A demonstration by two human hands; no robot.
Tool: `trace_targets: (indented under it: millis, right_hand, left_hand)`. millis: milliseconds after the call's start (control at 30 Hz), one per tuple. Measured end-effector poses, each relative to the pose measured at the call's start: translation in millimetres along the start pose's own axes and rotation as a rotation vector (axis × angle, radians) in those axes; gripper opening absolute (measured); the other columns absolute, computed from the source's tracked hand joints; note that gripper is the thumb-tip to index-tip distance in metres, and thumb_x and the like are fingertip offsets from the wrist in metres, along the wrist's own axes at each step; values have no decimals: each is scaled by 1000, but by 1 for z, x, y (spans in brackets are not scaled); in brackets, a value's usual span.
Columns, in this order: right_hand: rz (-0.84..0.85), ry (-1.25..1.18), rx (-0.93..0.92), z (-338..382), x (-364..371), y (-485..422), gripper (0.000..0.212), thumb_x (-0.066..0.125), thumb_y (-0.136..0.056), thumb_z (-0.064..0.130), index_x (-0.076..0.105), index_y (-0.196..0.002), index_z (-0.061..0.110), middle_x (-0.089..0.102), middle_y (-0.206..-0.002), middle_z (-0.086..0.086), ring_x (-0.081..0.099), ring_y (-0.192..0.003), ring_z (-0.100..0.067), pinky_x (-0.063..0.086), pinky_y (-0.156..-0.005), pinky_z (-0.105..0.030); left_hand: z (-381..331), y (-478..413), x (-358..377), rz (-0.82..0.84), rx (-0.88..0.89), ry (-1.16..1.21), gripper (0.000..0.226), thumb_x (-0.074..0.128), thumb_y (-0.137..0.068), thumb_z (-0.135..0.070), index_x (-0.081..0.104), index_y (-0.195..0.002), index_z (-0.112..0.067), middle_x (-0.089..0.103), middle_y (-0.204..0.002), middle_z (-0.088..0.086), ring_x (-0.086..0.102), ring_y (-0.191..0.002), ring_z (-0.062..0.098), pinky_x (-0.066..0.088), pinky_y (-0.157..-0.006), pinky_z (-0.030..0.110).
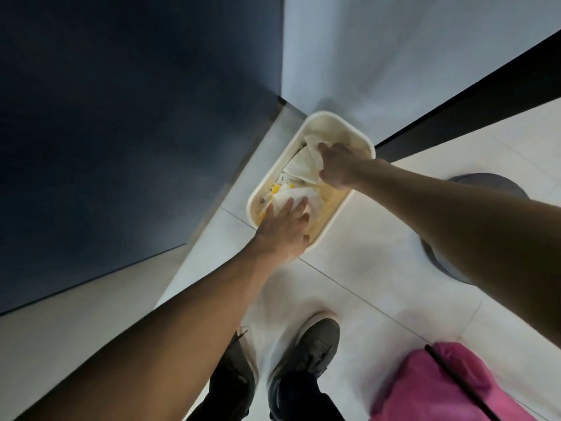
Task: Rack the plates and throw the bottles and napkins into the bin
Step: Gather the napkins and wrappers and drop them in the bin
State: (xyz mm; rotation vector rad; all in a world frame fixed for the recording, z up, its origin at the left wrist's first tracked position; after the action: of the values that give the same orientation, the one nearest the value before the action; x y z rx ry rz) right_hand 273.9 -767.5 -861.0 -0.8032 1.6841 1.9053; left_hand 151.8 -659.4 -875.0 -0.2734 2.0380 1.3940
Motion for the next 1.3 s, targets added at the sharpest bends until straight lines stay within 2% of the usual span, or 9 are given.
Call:
trace_targets:
  millis: [133,267,433,600,733,867,1033,1133,1300]
  right_hand:
    - [-85,-74,-58,-2,-22,41,63,51,-95,24,24,-151,11,44,-140,-18,40,-131,-36,40,-100,-42]
    - [-162,-139,-185,7,-46,95,62,54,-93,21,27,-148,12,44,-135,-17,43,-126,-36,44,-92,-43]
    - [-302,-389,-214,17,-106,179,31,54,-94,21,61,-123,15,60,-122,-7,59,-110,-29,51,-88,-42]
    - [-439,-713,-257,32,-179,269,19,61,-90,18,68,-106,14,69,-99,1,63,-95,-15,50,-82,-28]
    - [-486,-805,-294,51,-231,349,16,62,-88,16,68,-102,20,69,-94,7,62,-89,-3,41,-76,-7]
    - [-517,-809,-365,76,-283,438,14,62,-88,17,69,-100,20,69,-95,9,62,-88,-4,43,-78,-10]
    - [-617,-802,-479,99,-331,528,20,54,-86,33,69,-93,21,68,-90,12,61,-82,-3,43,-75,-9]
    - [-590,-762,-576,122,-349,564,20,52,-87,33,68,-91,21,66,-88,15,61,-82,-4,44,-74,-11]
    - [-528,-704,-704,163,-377,595,12,58,-91,24,69,-94,19,65,-90,11,59,-86,-2,44,-74,-11]
  left_hand:
    - [0,30,-25,-50,42,102,41,42,-100,-24,48,-139,-14,22,-160,6,32,-141,26,31,-107,41]
    - [0,68,-63,-123,-1,371,43,48,-97,-18,50,-140,-17,42,-149,-1,45,-133,22,43,-102,36]
    - [-2,132,-127,-318,-131,768,31,51,-92,-11,69,-114,-23,72,-105,-4,66,-96,22,55,-86,36]
    - [-23,224,-190,-538,-155,1007,33,48,-89,-3,72,-94,-25,70,-76,-9,68,-73,16,58,-74,40]
    - [-45,324,-233,-667,-208,1009,29,51,-91,-9,71,-98,-29,71,-75,-9,68,-73,16,57,-74,39]
    - [-71,426,-273,-782,-241,980,27,51,-94,-13,71,-104,-27,72,-81,-6,69,-74,11,58,-72,37]
    - [-101,531,-310,-851,-103,822,28,42,-92,-33,68,-104,-32,68,-83,-19,63,-72,3,54,-70,29]
    - [-96,585,-333,-954,-111,761,22,51,-95,-21,70,-102,-30,59,-83,-33,61,-76,-1,49,-70,18]
    - [-75,653,-344,-1093,-204,844,21,55,-97,-15,72,-105,-25,67,-84,-20,64,-77,1,52,-71,23]
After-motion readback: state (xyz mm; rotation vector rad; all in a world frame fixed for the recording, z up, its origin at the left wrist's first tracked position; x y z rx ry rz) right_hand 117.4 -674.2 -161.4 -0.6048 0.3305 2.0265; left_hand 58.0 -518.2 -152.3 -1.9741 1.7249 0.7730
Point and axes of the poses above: each hand's wrist, its own y-axis away from the middle knuckle, its own x-axis out of the palm, z = x × y, the point moved 6 cm from there along -y, towards the middle knuckle
